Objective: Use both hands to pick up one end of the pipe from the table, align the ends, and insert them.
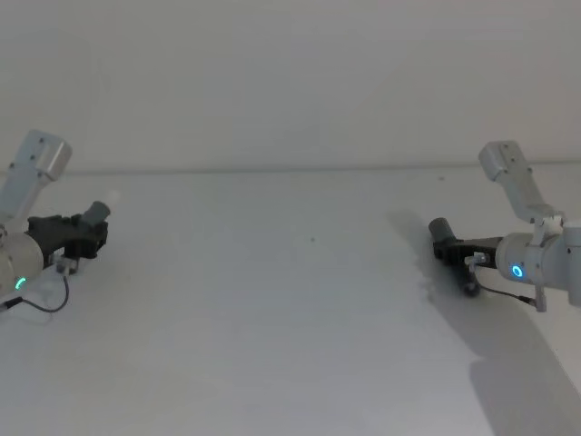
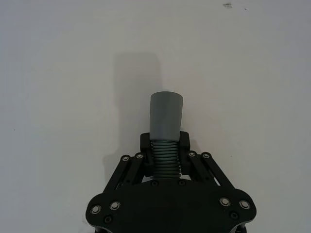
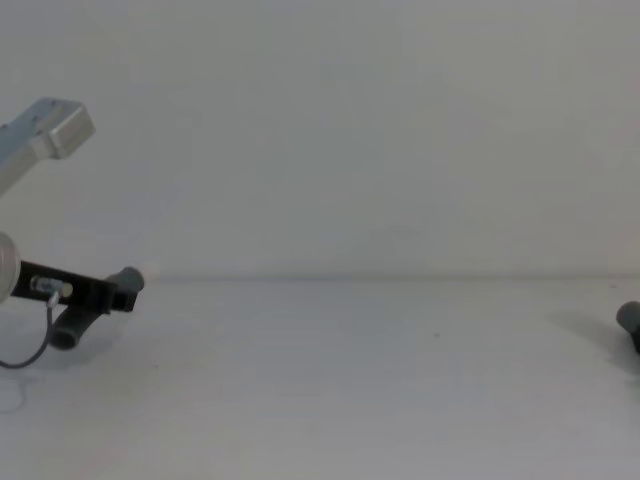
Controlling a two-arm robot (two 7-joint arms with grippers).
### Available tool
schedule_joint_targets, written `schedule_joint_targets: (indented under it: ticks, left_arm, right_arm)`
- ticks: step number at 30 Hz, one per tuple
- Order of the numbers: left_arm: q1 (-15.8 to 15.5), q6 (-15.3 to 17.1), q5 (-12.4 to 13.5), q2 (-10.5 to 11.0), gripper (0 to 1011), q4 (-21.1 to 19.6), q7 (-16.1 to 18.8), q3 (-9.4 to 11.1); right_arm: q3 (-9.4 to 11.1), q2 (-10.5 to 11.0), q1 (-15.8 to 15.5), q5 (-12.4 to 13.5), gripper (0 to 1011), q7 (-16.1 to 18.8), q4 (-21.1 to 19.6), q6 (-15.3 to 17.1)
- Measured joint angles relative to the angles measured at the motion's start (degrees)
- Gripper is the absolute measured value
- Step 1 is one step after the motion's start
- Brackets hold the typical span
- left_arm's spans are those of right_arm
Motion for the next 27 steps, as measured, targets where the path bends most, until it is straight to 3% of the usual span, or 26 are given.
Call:
schedule_joint_targets:
  ticks: [12,18,27]
  left_arm:
    - [-3.0,-4.5,-0.6,1.9,358,2.1,-8.4,1.8]
    - [-4.9,-5.9,-0.9,2.9,358,3.6,-13.0,3.4]
    - [-8.1,-8.3,-0.4,4.8,358,5.5,-20.0,6.6]
  right_arm:
    - [-0.3,0.0,0.1,-0.2,286,0.1,0.2,0.0]
    - [-1.9,0.6,0.9,-1.2,286,1.4,0.5,-0.8]
    - [-6.0,2.8,2.5,-4.4,286,5.0,-1.2,-4.8]
